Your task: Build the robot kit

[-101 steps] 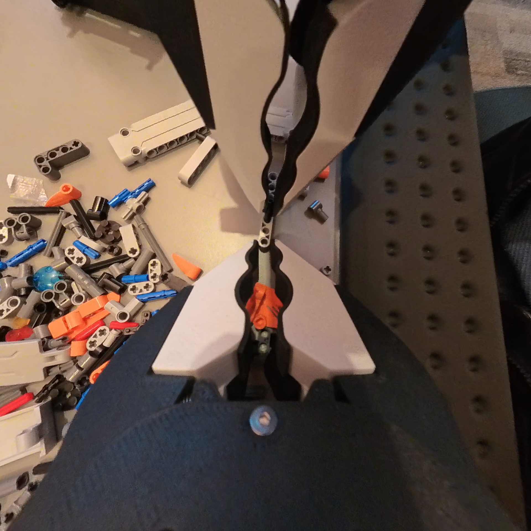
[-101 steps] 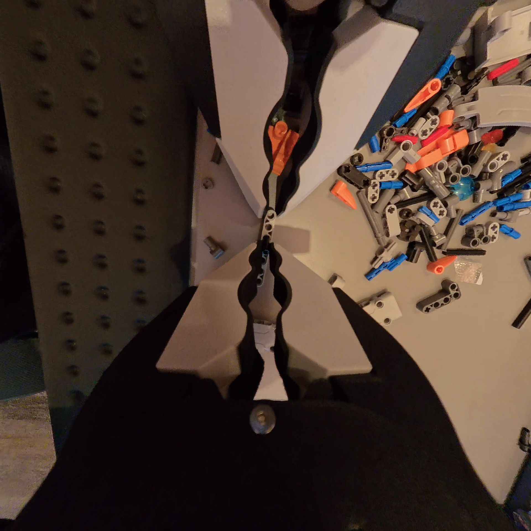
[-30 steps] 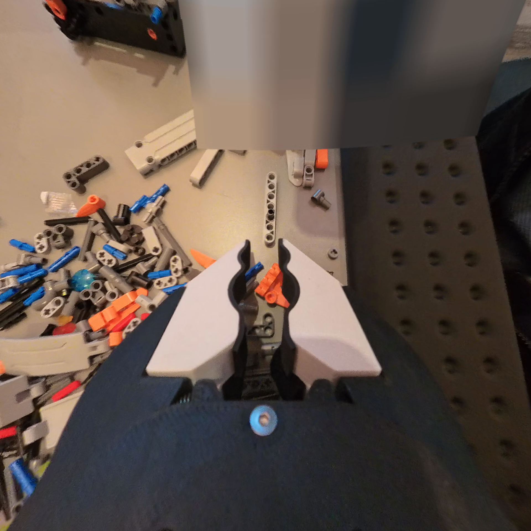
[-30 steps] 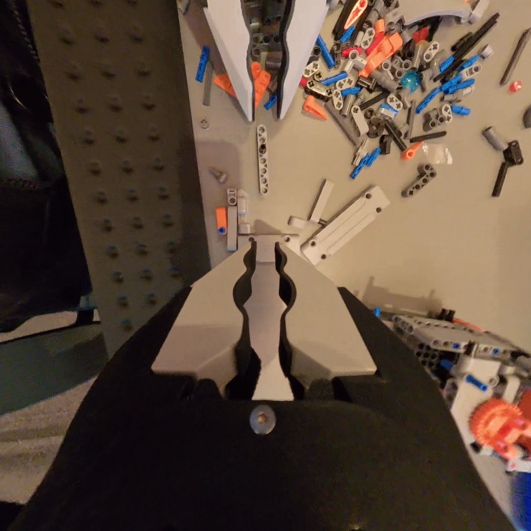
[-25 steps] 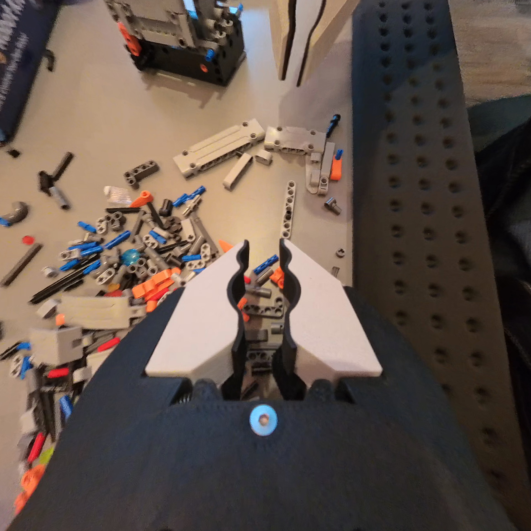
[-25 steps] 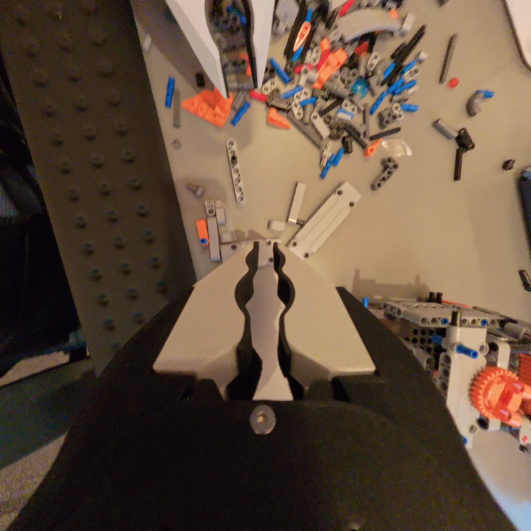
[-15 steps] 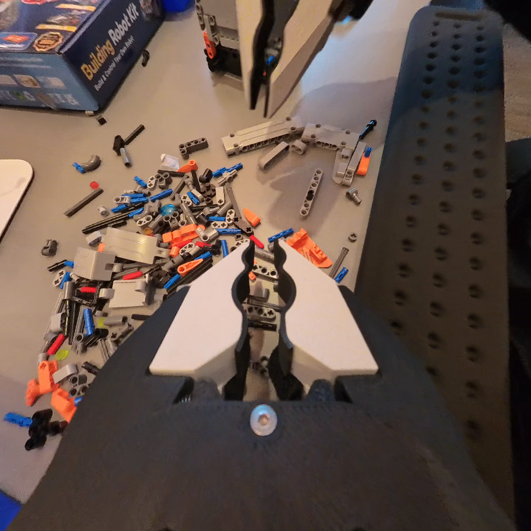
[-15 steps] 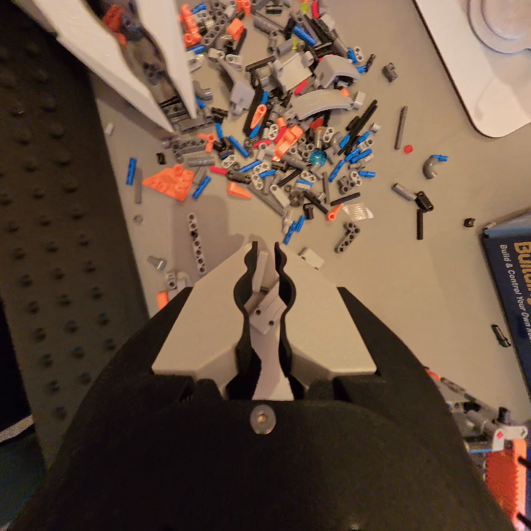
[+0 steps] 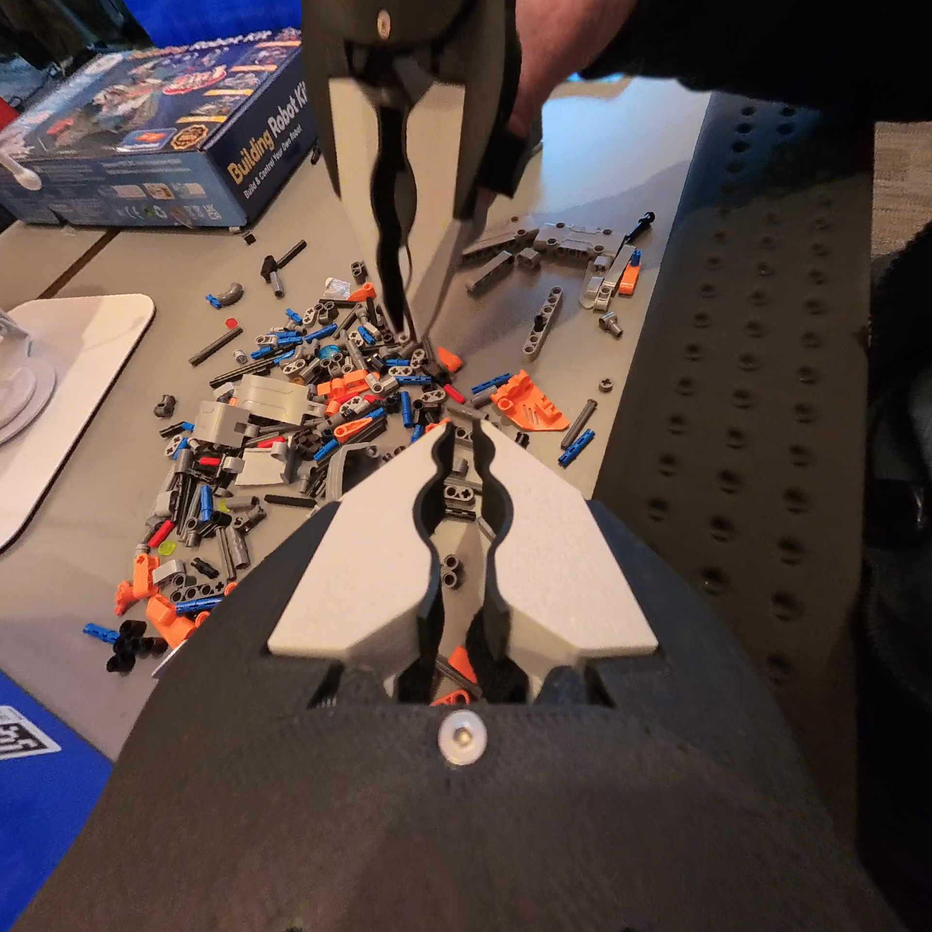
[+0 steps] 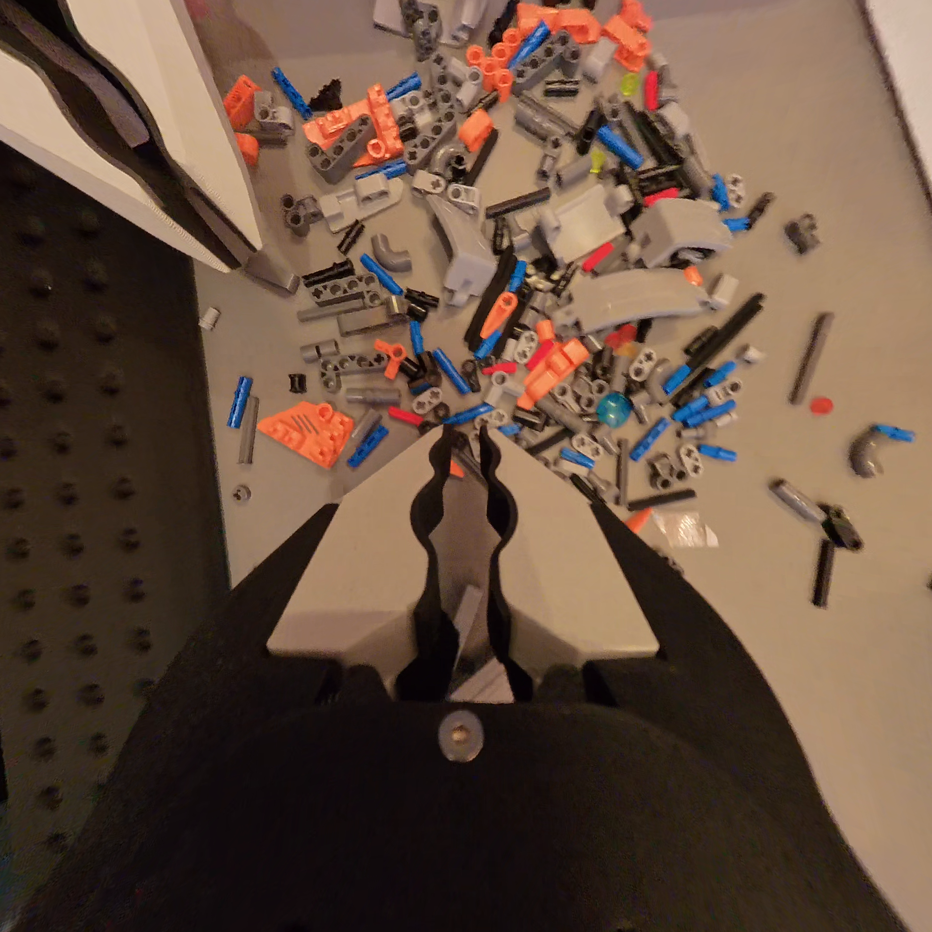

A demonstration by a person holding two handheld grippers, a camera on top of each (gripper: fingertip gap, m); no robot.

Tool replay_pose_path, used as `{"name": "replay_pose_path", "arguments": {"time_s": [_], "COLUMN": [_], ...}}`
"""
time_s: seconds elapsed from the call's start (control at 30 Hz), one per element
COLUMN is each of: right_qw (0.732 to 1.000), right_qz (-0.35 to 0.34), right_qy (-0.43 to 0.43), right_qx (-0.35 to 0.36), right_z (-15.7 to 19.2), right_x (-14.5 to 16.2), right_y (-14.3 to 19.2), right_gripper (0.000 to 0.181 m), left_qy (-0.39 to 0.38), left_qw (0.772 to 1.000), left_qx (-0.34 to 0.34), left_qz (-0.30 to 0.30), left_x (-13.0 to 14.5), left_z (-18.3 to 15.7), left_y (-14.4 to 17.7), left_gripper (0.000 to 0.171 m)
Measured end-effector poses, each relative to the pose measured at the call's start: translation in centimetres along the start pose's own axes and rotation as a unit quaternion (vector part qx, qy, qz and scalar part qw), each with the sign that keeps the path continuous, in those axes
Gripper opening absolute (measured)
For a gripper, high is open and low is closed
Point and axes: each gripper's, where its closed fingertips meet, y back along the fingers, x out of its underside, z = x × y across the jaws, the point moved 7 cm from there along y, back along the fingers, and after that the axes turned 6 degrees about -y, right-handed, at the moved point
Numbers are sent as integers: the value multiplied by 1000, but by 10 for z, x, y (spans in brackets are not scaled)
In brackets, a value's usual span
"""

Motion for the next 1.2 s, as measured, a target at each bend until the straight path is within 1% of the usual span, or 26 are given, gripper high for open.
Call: {"name": "replay_pose_path", "arguments": {"time_s": [0.1,0.27,0.4,0.6,0.83,0.97,1.1,1.2], "right_qw": [1000,1000,999,998,997,995,992,993], "right_qz": [19,10,4,-26,-28,-4,3,10], "right_qy": [16,13,20,36,48,77,106,81], "right_qx": [-4,-26,-35,-48,-56,-55,-65,-81], "right_z": [5,8,10,14,8,8,10,9], "right_x": [-2,-5,-7,-24,-37,-37,-39,-43], "right_y": [-13,-20,-25,-26,-41,-47,-49,-51], "right_gripper": [8,8,8,8,7,11,13,14], "left_qy": [-5,-13,-7,-16,-17,-18,-19,-20], "left_qw": [1000,1000,1000,1000,1000,1000,1000,1000], "left_qx": [0,-1,3,4,5,7,10,11], "left_qz": [-8,-4,-13,-14,-16,-18,-21,-21], "left_x": [-2,1,0,-1,-1,-1,-2,-2], "left_z": [-2,-8,-8,-10,-10,-11,-10,-11], "left_y": [2,4,5,5,5,6,6,6], "left_gripper": [4,3,3,1,1,1,0,0]}}
